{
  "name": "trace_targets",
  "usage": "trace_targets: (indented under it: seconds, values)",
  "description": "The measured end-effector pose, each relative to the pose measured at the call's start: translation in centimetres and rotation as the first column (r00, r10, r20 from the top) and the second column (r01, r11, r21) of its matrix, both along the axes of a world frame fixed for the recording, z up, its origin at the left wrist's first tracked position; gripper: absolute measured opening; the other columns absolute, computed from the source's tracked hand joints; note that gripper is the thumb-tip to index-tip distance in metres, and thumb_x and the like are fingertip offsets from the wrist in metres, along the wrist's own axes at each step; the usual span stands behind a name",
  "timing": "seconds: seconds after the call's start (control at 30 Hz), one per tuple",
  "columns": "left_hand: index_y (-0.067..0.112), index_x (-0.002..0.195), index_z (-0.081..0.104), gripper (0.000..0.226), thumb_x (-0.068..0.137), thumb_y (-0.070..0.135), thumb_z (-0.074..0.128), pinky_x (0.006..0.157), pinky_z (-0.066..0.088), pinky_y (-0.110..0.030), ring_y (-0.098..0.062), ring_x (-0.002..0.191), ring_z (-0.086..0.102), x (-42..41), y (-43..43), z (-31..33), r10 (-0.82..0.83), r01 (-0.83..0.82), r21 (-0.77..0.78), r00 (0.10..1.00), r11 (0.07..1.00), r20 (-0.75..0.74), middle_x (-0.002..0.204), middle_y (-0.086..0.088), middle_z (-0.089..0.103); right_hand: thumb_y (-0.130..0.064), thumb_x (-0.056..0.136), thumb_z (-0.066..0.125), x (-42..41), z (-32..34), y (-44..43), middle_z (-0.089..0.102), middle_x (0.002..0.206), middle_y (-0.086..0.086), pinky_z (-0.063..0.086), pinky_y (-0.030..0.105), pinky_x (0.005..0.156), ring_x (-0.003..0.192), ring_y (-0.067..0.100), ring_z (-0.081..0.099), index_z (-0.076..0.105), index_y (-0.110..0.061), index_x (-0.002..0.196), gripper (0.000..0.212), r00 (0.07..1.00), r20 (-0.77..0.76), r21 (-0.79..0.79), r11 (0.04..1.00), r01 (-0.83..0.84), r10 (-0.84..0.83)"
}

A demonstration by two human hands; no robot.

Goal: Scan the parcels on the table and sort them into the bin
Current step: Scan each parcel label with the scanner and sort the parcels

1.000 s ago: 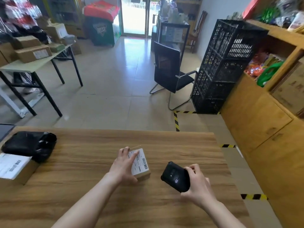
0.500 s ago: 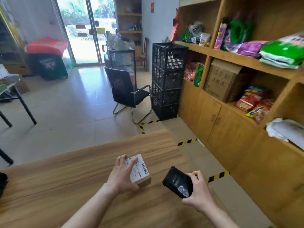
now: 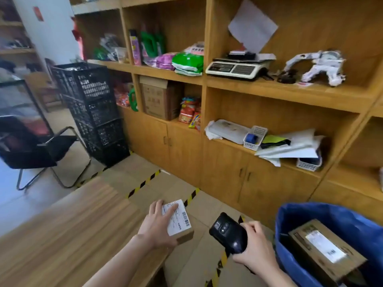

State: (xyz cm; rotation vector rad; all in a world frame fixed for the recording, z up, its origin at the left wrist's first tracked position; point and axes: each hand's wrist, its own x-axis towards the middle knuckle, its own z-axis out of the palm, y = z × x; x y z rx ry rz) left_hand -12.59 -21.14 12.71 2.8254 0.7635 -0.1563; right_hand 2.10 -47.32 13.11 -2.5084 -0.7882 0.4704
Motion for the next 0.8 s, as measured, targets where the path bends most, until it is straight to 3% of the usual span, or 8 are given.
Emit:
trace_targets:
  seconds: [0.17, 0.37, 0.47, 0.8]
  values:
    - [0.038, 0.150, 0.007, 0.118, 0.053, 0.068, 0.068, 0.110, 0.036, -0.037, -0.028, 0.138, 0.004, 10.3, -7.2, 0.1, -0.256, 0.255, -0.035, 0.967, 0.966, -0.008, 0.150, -0.005, 0.006, -0.046, 0.055, 0.079, 2.4, 0.1, -9.9, 0.026, 0.120, -0.013, 0.043, 0.031, 0.080, 0.108, 0.010, 0.052, 0.040, -0.032, 0.130, 0.086, 0.957, 0.014, -0.027, 0.957, 0.289, -0.289]
    - [0.039, 0.150, 0.005, 0.121, 0.052, 0.065, 0.069, 0.111, 0.033, -0.040, -0.028, 0.141, 0.002, 21.4, -15.6, -0.9, -0.488, 0.484, -0.086, 0.872, 0.871, -0.039, 0.151, -0.006, 0.002, -0.048, 0.053, 0.077, 5.8, -0.1, -18.6, 0.025, 0.124, -0.012, 0.046, 0.036, 0.094, 0.106, 0.011, 0.048, 0.039, -0.033, 0.130, 0.088, 0.851, 0.018, -0.056, 0.849, 0.526, -0.526]
    - [0.037, 0.151, 0.006, 0.123, 0.050, 0.064, 0.070, 0.111, 0.033, -0.039, -0.028, 0.140, 0.002, 26.8, -19.0, -1.9, -0.582, 0.576, -0.106, 0.812, 0.811, -0.043, 0.151, -0.005, 0.003, -0.047, 0.048, 0.075, 8.5, -1.1, -21.7, 0.024, 0.119, -0.013, 0.047, 0.041, 0.091, 0.110, 0.012, 0.054, 0.042, -0.034, 0.129, 0.088, 0.790, -0.004, -0.055, 0.789, 0.611, -0.613]
    - [0.035, 0.152, 0.004, 0.125, 0.050, 0.072, 0.065, 0.116, 0.026, -0.040, -0.026, 0.139, -0.001, 44.0, -25.9, -4.6, -0.749, 0.735, -0.174, 0.663, 0.655, -0.019, 0.150, -0.003, 0.000, -0.051, 0.048, 0.076, 19.2, -2.9, -27.5, 0.027, 0.112, -0.013, 0.050, 0.033, 0.077, 0.104, 0.010, 0.055, 0.045, -0.031, 0.127, 0.087, 0.623, 0.055, -0.079, 0.618, 0.782, -0.781]
